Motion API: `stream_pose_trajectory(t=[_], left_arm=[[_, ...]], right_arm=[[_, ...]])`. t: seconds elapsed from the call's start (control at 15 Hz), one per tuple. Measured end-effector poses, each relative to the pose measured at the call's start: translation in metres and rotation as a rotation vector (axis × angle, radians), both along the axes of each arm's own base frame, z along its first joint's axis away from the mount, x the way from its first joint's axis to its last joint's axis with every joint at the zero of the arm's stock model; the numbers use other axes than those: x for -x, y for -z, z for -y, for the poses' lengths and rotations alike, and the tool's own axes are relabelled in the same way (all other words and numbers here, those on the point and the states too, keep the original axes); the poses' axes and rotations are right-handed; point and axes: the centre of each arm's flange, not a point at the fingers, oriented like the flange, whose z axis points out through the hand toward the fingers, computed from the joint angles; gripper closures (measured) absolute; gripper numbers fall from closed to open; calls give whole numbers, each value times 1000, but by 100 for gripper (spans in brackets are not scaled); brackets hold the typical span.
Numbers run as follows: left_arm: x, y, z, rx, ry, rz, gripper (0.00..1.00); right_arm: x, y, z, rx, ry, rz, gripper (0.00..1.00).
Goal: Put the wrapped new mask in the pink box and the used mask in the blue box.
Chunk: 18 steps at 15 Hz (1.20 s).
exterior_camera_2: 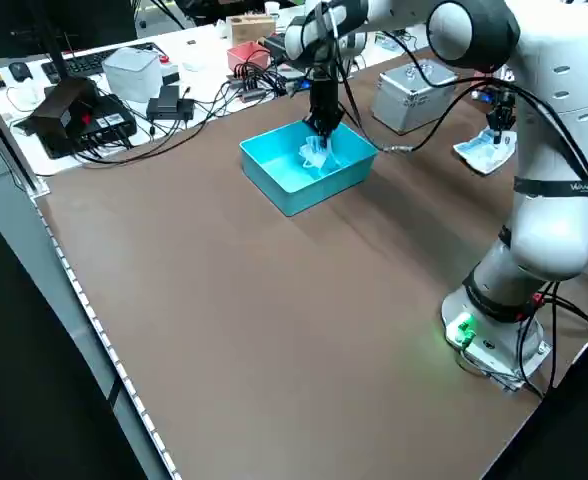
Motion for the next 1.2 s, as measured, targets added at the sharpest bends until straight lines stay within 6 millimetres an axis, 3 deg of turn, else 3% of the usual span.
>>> stream_pose_trajectory(t=[0.13,0.27,0.33,0.53,0.6,0.67,0.93,1.07,1.2], left_arm=[[0,12,-3,7,-3,-2,96],[0,19,-4,14,-5,2,91],[-1,19,-5,15,-6,4,87],[-6,2,-14,9,-21,33,61],[-10,-29,-22,-7,-28,77,44],[-11,-49,-25,-19,-30,96,35],[-8,-137,-22,-54,-32,113,1],[-5,-179,-14,-31,-15,125,0],[0,-220,-12,-19,5,140,0]], right_arm=[[-20,-12,33,29,-40,-49,98],[-41,-36,65,44,-67,-102,98],[-52,-55,81,53,-85,-119,98],[-88,-126,136,67,-97,-128,98],[-108,-165,180,39,-83,-118,98],[-117,-177,205,31,-75,-106,98],[-133,-194,326,53,-83,-34,98],[-131,-191,379,48,-116,-2,98],[-133,-185,413,43,-129,57,98]])
